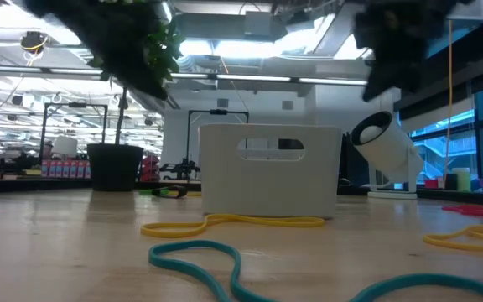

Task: Pick and place rubber bands into bin
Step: Put the yellow rubber band into the gray bin

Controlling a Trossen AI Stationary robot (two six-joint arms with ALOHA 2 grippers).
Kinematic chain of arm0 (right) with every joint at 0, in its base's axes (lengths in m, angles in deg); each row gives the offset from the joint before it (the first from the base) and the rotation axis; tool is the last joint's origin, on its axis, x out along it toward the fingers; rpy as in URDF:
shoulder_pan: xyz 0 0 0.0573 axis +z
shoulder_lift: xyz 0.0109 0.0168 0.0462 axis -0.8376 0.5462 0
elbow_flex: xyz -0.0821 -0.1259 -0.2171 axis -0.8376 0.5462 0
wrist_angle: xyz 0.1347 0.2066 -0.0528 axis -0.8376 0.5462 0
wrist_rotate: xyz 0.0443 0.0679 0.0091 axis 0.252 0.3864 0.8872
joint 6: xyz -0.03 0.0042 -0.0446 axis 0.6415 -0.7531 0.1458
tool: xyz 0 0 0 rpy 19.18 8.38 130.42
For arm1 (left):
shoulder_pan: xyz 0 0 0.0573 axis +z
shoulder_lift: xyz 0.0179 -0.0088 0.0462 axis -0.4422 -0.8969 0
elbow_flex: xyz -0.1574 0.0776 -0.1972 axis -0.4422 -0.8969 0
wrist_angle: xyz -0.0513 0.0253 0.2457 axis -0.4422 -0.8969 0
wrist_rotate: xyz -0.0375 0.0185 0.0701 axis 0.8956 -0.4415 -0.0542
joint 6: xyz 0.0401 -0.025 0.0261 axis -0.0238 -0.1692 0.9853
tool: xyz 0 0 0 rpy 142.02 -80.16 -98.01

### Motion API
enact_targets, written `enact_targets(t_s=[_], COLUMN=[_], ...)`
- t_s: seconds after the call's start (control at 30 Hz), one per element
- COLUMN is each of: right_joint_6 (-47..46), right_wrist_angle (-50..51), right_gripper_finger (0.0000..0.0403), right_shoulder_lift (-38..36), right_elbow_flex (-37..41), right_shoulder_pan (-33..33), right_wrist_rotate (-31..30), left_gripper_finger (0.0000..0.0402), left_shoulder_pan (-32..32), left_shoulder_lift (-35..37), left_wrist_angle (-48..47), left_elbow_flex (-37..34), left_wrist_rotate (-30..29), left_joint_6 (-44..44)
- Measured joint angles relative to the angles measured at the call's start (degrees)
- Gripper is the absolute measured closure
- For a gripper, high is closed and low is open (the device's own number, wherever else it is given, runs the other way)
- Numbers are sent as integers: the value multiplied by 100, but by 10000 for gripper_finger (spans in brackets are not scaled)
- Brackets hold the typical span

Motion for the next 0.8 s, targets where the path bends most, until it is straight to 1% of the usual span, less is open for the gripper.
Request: enact_targets(t_s=[0.13, 0.3, 0.37, 0.47, 0.57, 0.6, 0.7, 0.8], right_joint_6=[-829, -1469, -1630, -1696, -1694, -1694, -1694, -1694], right_wrist_angle=[-428, -849, -1054, -1302, -1391, -1417, -1448, -1444], right_gripper_finger=[393, 397, 391, 387, 390, 392, 399, 399], right_shoulder_lift=[-933, -1565, -1665, -1693, -1695, -1695, -1697, -1697], right_elbow_flex=[954, 1697, 1876, 2012, 2015, 2015, 2017, 2017], right_shoulder_pan=[0, 0, 0, 0, -2, -2, -2, -2], right_wrist_rotate=[-2, -4, -2, -3, 0, -1, -1, 0], left_gripper_finger=[354, 303, 283, 264, 259, 259, 259, 258], left_shoulder_pan=[479, 1106, 1339, 1697, 1954, 2019, 2142, 2218], left_shoulder_lift=[-843, -2023, -2498, -3192, -3805, -3977, -4404, -4703], left_wrist_angle=[-344, -877, -1068, -1297, -1466, -1516, -1554, -1577], left_elbow_flex=[787, 1819, 2179, 2651, 2981, 3058, 3247, 3337], left_wrist_rotate=[181, 237, 259, 694, 1222, 1303, 1438, 1446], left_joint_6=[323, 397, 326, 306, 540, 609, 671, 676])
